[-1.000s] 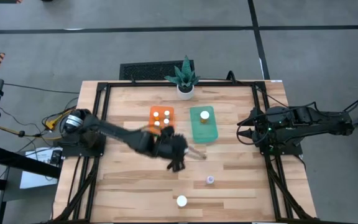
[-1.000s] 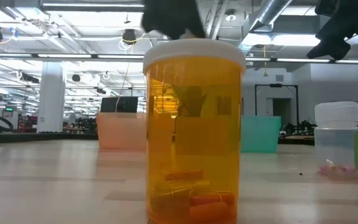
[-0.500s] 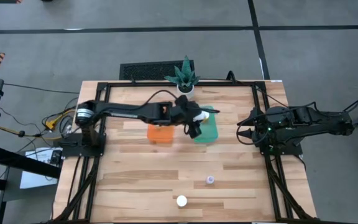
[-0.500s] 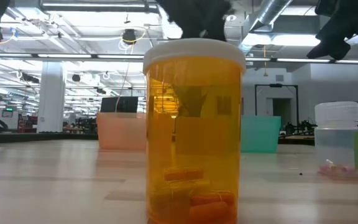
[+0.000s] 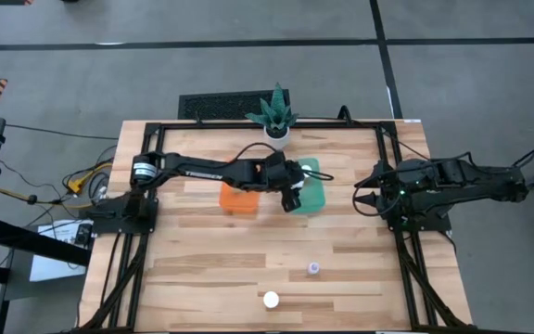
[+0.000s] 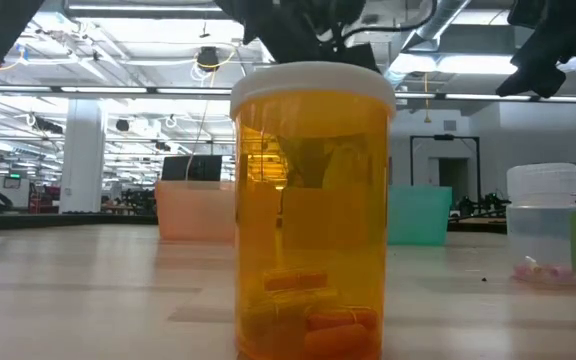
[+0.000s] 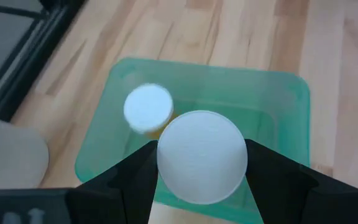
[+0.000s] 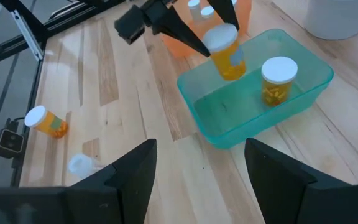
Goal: Pick and place medicine bottles into bin by pill shape (circle, oval)
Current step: Put the top orange pill bottle into the green bin
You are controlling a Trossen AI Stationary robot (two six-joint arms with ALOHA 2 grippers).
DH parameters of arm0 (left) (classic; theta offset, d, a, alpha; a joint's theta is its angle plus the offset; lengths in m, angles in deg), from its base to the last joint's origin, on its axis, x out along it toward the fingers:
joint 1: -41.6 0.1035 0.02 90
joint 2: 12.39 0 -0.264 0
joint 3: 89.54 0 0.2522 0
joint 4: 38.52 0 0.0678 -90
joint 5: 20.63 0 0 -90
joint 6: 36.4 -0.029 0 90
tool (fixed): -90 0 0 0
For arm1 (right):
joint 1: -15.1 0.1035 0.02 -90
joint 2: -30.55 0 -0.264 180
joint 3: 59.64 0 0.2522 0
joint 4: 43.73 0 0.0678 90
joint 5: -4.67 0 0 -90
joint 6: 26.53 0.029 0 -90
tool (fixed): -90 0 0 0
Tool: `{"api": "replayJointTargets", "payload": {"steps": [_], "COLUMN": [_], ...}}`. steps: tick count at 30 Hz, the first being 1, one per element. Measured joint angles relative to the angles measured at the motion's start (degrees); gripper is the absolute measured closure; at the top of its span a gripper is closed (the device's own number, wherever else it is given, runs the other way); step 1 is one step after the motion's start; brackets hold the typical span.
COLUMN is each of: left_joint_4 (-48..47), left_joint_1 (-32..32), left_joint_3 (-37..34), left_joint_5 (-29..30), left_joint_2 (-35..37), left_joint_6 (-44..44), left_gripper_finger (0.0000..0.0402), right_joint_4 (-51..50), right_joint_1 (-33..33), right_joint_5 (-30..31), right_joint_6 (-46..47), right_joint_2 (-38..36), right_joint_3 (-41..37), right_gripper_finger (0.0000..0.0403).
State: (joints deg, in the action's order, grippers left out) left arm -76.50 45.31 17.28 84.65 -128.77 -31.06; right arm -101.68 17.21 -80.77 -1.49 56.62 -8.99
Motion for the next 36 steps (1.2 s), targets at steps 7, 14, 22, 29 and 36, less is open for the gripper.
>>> {"api": "replayJointTargets", "payload": {"steps": [7, 14, 22, 29, 36], "left_joint_4": [-0.52, 1.15, 1.44, 1.46, 2.38], "left_joint_1": [1.34, 2.51, 2.90, 3.06, 3.49], "left_joint_3": [-0.14, -0.02, -0.02, -0.02, -0.02], "left_joint_5": [-1.53, -2.62, -4.52, -4.52, -4.77], "left_joint_2": [-1.68, -2.77, -2.93, -2.93, -2.93], "left_joint_6": [-0.51, -1.70, -3.37, -3.81, -4.24], "left_gripper_finger": [0.0189, 0.0189, 0.0189, 0.0189, 0.0189], "right_joint_4": [-0.14, -0.40, -0.44, -0.42, -0.42], "right_joint_1": [0.00, 0.00, 0.00, 0.01, 0.00], "right_joint_5": [0.00, 0.00, 0.00, 0.00, 0.00], "right_joint_6": [0.00, 0.00, -0.39, -1.09, -1.38], "right_joint_2": [-0.02, 0.00, 0.00, -0.02, -0.01], "right_joint_3": [0.00, 0.00, 0.00, 0.00, 0.00], "right_gripper_finger": [0.0148, 0.0148, 0.0148, 0.0148, 0.0148]}}
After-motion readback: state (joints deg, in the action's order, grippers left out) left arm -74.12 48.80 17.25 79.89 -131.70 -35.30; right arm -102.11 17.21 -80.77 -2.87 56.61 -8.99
